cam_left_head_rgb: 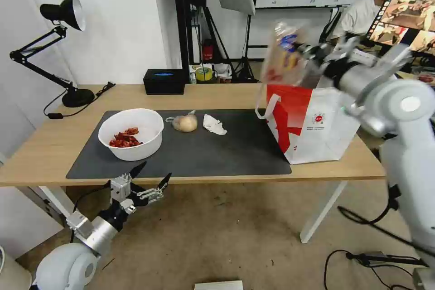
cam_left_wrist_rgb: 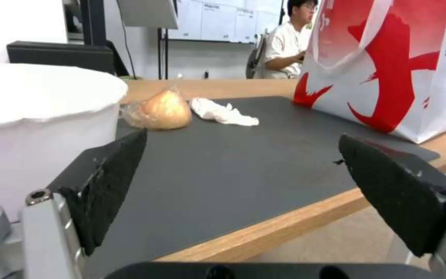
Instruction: Pick up the trash from the table and place it into the takeout bag.
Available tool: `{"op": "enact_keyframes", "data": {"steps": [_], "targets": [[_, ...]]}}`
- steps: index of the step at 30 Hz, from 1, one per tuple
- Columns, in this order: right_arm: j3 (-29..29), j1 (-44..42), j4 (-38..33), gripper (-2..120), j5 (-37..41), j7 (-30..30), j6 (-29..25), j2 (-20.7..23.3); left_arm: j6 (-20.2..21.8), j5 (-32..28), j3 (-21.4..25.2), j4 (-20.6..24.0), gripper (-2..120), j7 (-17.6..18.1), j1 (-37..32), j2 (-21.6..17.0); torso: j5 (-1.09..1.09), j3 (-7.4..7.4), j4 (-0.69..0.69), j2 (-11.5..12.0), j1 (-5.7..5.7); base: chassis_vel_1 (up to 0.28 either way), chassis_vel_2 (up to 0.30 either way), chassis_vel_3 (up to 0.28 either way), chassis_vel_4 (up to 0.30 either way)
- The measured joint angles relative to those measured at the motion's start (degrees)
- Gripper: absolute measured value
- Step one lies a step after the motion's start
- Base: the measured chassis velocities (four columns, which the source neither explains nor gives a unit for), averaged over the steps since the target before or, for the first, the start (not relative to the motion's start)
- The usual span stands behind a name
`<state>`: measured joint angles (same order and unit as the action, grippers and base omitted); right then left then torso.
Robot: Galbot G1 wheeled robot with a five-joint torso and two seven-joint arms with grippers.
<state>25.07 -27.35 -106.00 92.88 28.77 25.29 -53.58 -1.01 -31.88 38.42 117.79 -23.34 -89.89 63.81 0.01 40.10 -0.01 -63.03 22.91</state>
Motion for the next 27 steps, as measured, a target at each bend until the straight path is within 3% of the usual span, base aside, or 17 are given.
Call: {"op": "enact_keyframes", "data": {"steps": [4,8,11,17,27], "targets": [[-0.4,1.2,3.0,0,-3.6,-1.1,-1.0,1.2,0.0,0.0,0.0,0.1,100,0.0,-0.1,0.1,0.01,0.0,0.0,0.0,0.0,0.0,0.0,0.0,0.0],[-5.0,2.1,9.7,0,-21.7,-6.8,-4.9,2.4,0.0,0.0,-0.8,0.3,100,0.0,0.1,0.3,0.01,0.0,0.01,0.0,0.01,0.0,0.0,0.0,0.0],[-6.9,1.7,11.5,0,-28.1,-8.7,-6.5,2.2,0.0,0.0,-1.2,0.4,100,0.1,0.3,0.3,0.0,0.01,0.0,0.0,0.01,0.0,0.0,0.0,0.0],[-8.3,0.9,12.2,0,-29.3,-9.1,-6.8,0.8,0.1,0.0,-1.4,0.5,100,0.3,0.5,0.1,-0.01,0.0,0.01,0.0,0.01,0.0,0.0,0.0,0.0],[-7.8,-1.3,10.3,0,-23.9,-6.3,-5.6,0.1,0.2,-0.1,-1.3,0.8,100,0.4,0.6,0.0,-0.01,0.0,0.01,0.0,0.01,0.0,0.0,0.0,0.0]]}}
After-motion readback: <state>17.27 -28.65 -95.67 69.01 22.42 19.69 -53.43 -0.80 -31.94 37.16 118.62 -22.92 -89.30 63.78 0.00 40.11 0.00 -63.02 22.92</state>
